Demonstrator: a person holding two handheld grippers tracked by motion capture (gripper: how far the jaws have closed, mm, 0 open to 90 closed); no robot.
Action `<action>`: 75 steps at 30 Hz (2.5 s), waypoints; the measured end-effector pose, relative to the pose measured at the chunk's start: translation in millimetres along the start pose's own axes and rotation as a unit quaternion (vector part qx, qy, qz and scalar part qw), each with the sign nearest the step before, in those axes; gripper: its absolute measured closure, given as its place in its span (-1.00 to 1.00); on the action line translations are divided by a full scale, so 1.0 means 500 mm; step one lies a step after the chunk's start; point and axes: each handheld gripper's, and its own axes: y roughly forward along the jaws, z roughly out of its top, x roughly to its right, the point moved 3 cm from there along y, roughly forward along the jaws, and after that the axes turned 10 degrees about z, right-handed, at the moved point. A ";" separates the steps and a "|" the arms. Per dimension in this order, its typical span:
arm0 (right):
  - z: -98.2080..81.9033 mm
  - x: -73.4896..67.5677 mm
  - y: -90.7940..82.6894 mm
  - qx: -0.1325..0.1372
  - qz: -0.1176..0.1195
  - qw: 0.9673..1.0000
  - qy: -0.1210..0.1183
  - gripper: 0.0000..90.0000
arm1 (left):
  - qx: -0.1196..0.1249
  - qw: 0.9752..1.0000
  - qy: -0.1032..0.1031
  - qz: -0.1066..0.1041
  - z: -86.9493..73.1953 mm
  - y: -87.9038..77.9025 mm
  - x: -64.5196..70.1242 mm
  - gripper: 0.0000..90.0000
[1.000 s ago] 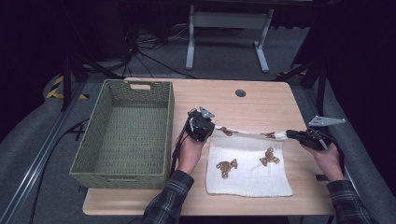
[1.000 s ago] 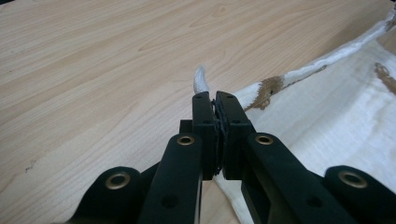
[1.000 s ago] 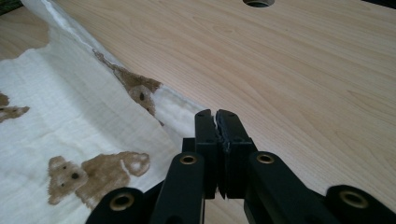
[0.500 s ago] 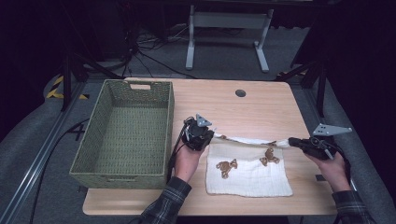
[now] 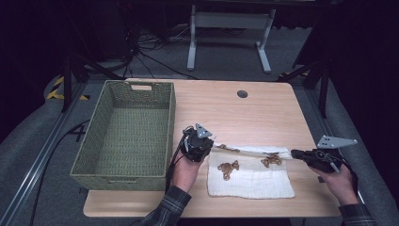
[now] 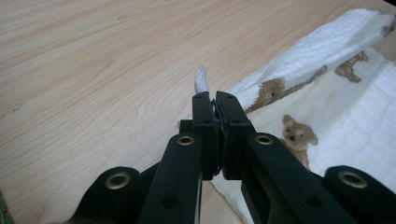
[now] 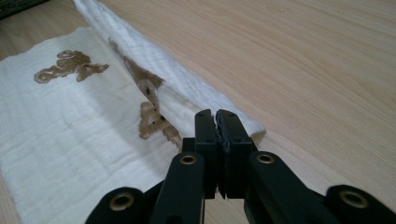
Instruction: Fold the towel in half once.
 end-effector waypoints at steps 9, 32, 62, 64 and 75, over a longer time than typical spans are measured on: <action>-0.024 -0.029 -0.019 -0.001 0.012 1.000 -0.003 0.95 | -0.004 1.000 0.023 -0.005 -0.026 -0.025 0.028 0.94; -0.082 -0.096 -0.041 -0.021 0.052 0.998 -0.018 0.95 | -0.042 0.996 0.046 -0.065 -0.105 -0.053 0.053 0.94; -0.064 -0.065 0.008 -0.041 0.047 0.998 -0.009 0.57 | -0.064 0.994 0.051 -0.067 -0.082 0.008 0.051 0.46; -0.057 -0.054 0.017 -0.042 0.046 0.998 -0.007 0.59 | -0.064 0.995 0.051 -0.057 -0.071 0.025 0.046 0.46; -0.023 0.024 0.064 -0.055 0.013 0.998 0.011 0.63 | -0.078 0.996 0.038 -0.020 -0.043 0.083 0.015 0.46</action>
